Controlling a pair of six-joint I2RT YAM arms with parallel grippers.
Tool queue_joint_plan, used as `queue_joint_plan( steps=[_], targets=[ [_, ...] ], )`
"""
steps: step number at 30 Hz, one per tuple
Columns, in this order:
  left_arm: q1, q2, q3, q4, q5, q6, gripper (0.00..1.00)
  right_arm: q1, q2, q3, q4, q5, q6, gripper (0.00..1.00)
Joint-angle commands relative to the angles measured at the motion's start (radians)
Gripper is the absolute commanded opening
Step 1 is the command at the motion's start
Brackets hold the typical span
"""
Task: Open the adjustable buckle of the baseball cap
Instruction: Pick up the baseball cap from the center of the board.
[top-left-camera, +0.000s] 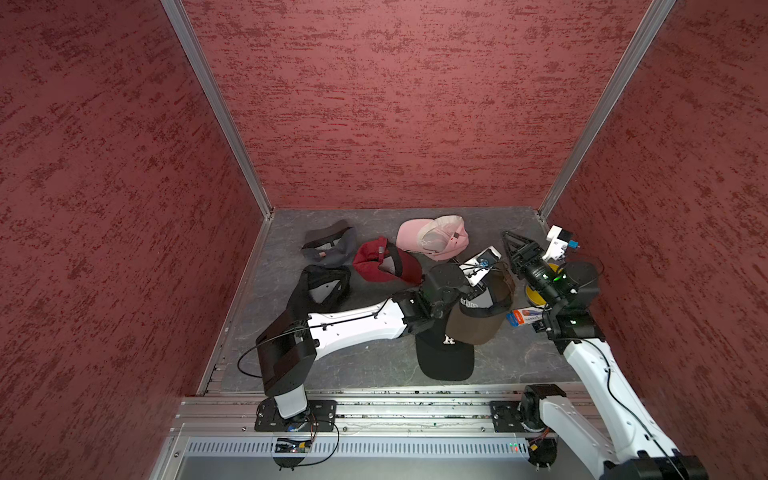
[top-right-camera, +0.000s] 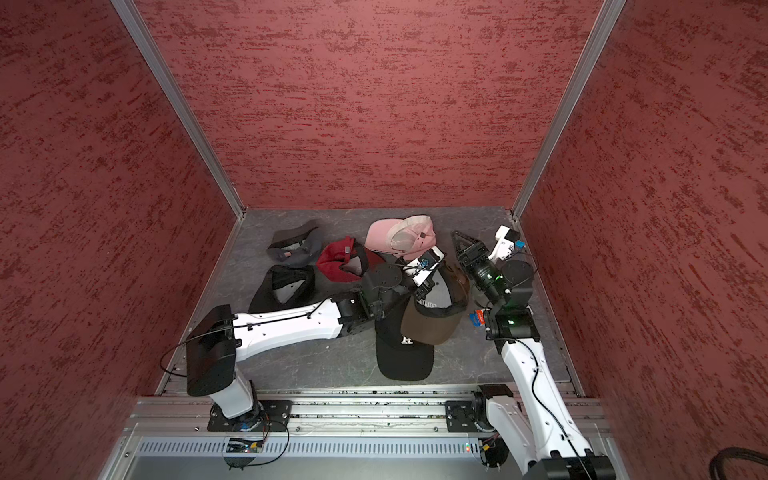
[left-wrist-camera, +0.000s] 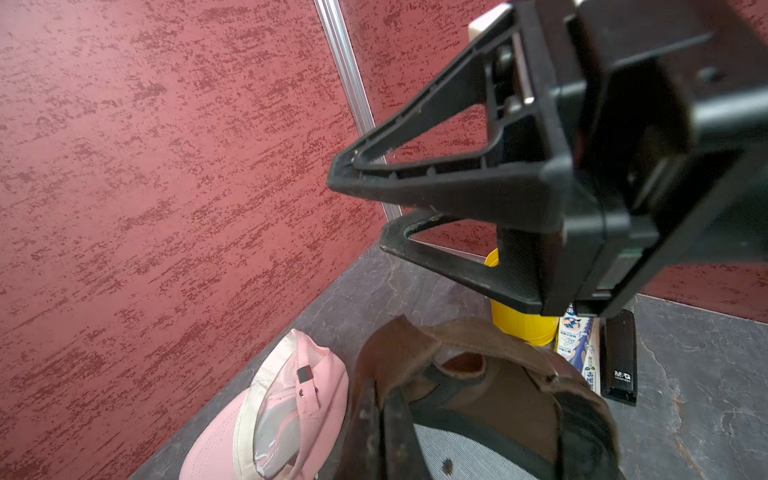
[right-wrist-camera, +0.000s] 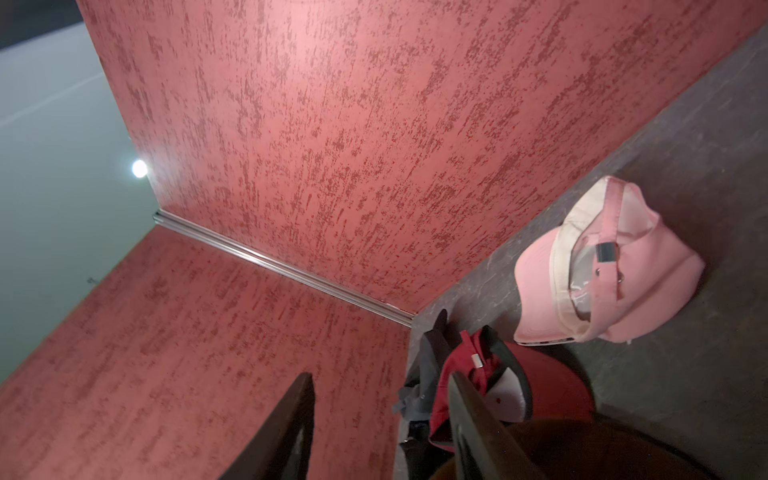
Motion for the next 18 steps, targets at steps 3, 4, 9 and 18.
queue_joint_plan(
  steps=[3, 4, 9, 18],
  targets=[
    [0.039, -0.053, 0.077, -0.08, -0.01, -0.068, 0.0, 0.0, -0.071, 0.079, -0.1, -0.015, -0.349, 0.59],
    [0.047, -0.061, 0.085, -0.098, -0.01, -0.084, 0.0, 0.0, -0.098, 0.068, -0.095, -0.007, -0.41, 0.6],
    [0.072, -0.095, 0.138, -0.217, 0.008, -0.169, 0.0, -0.001, -0.261, -0.049, -0.035, 0.084, -0.621, 0.64],
    [0.075, -0.146, 0.166, -0.301, 0.006, -0.222, 0.0, 0.0, -0.375, -0.224, 0.031, 0.029, -0.792, 0.65]
  ],
)
